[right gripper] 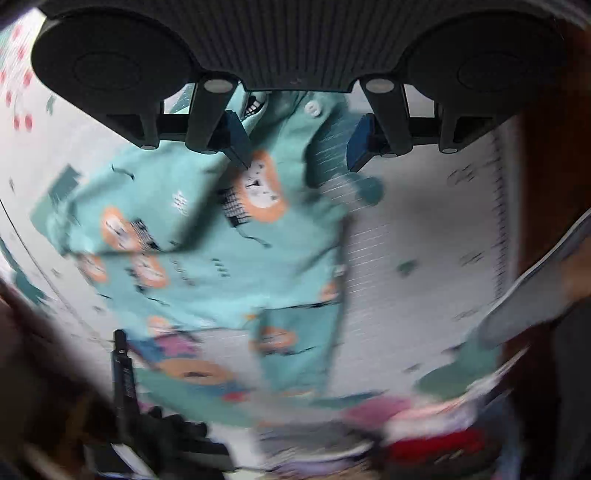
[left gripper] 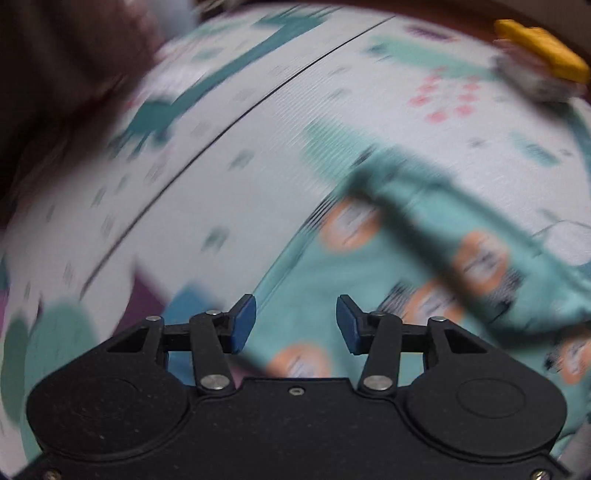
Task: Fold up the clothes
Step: 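Release the sleeve and reposition both grippers over the shirt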
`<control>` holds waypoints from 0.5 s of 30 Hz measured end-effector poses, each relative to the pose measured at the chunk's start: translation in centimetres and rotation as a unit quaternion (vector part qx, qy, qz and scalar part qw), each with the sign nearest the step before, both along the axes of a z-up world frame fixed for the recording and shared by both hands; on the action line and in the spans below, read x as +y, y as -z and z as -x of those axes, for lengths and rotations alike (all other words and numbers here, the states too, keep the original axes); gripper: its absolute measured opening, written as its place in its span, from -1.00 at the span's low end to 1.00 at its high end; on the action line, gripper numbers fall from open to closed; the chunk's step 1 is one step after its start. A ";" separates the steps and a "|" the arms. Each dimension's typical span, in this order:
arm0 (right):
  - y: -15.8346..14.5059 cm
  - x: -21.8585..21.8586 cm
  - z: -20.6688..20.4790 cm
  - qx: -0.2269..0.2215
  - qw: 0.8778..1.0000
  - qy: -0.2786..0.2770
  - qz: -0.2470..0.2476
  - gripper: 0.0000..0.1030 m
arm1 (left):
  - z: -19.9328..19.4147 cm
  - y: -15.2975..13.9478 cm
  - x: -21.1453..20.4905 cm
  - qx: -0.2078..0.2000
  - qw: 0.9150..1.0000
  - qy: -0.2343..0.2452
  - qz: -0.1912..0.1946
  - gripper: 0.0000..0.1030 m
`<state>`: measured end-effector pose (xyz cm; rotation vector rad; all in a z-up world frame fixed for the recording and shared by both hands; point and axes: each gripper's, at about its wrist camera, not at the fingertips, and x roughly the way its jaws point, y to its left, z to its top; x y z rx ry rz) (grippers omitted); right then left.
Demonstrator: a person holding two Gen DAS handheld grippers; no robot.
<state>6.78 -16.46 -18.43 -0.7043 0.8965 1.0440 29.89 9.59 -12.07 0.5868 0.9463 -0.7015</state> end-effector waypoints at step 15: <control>4.9 20.0 3.6 -0.159 0.980 0.094 0.071 0.06 | -3.0 1.5 5.1 0.053 0.984 -0.168 0.024 -0.05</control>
